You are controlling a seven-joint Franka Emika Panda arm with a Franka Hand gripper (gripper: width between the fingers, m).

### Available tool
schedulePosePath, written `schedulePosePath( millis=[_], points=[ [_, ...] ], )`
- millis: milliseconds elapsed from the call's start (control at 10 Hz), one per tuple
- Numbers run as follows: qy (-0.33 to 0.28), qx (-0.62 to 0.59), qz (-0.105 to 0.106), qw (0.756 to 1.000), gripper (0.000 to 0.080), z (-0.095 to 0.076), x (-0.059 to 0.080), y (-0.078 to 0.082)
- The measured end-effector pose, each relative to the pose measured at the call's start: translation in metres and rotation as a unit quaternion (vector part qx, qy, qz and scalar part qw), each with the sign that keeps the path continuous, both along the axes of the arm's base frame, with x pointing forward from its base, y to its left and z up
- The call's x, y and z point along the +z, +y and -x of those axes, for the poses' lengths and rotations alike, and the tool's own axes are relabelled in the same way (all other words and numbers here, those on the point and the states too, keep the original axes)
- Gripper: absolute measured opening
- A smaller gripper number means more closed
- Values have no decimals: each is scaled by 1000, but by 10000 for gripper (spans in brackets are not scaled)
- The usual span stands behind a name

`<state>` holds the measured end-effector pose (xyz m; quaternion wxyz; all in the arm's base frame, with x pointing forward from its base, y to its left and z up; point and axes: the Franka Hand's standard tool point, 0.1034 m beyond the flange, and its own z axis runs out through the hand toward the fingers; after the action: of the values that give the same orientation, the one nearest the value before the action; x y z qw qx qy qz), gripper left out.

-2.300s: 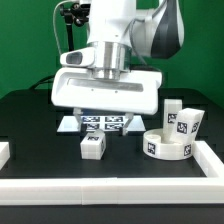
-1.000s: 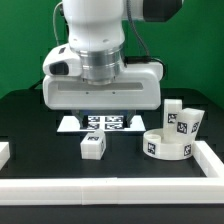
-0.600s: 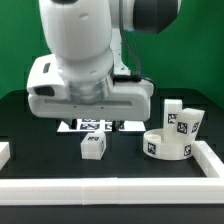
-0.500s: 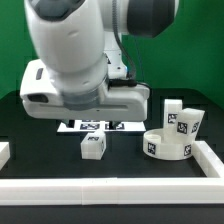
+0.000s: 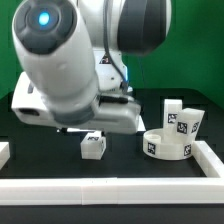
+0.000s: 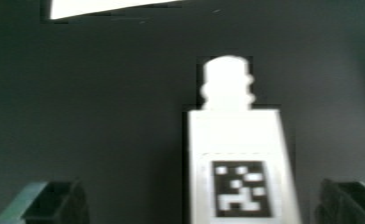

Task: Assemble stool

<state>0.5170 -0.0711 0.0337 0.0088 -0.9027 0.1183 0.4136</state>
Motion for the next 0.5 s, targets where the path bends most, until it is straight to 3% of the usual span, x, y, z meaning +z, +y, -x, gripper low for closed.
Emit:
schedulePosePath(
  millis=[200,500],
  points=[
    [16,-12,11,1000,648,-1,1,3],
    [9,-10,8,1000,648,-3,1,1]
  ],
)
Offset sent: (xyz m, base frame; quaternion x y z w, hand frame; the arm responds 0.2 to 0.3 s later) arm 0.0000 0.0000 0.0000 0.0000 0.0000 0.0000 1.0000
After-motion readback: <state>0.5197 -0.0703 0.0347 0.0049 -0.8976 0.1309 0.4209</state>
